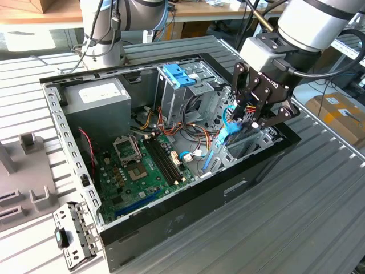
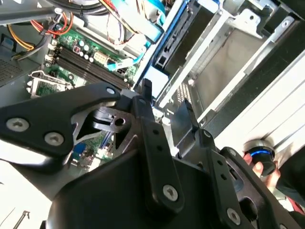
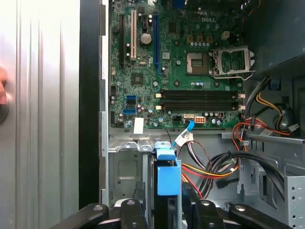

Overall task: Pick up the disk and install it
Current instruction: 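Insert the disk into the insertion slot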

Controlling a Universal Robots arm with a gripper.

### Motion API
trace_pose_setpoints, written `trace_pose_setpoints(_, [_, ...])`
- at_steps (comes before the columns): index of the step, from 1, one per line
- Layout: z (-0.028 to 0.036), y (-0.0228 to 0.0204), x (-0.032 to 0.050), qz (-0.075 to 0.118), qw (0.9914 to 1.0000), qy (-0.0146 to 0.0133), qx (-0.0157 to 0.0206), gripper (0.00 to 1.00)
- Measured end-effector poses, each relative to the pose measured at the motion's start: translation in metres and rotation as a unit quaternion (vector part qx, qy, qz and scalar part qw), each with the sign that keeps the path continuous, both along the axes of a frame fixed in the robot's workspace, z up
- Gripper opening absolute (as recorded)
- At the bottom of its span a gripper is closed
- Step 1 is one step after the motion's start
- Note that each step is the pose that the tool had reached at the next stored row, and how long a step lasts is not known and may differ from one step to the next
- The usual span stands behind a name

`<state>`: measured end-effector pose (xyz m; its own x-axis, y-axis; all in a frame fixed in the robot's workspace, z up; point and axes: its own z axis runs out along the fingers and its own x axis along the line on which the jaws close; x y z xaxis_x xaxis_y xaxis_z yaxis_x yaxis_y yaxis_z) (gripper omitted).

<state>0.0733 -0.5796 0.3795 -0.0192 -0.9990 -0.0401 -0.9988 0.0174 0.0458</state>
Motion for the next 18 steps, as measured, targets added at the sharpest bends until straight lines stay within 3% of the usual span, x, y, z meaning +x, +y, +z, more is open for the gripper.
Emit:
trace_pose_setpoints(6, [-0.0002,0.0000,0.0000,0.000,1.00000,0.0000,0.0001,0.42])
trace_pose_setpoints(11, [-0.0002,0.0000,0.0000,0.000,1.00000,0.0000,0.0000,0.11])
trace_pose_setpoints(18, [-0.0004,0.0000,0.0000,0.000,1.00000,0.0000,0.0000,0.11])
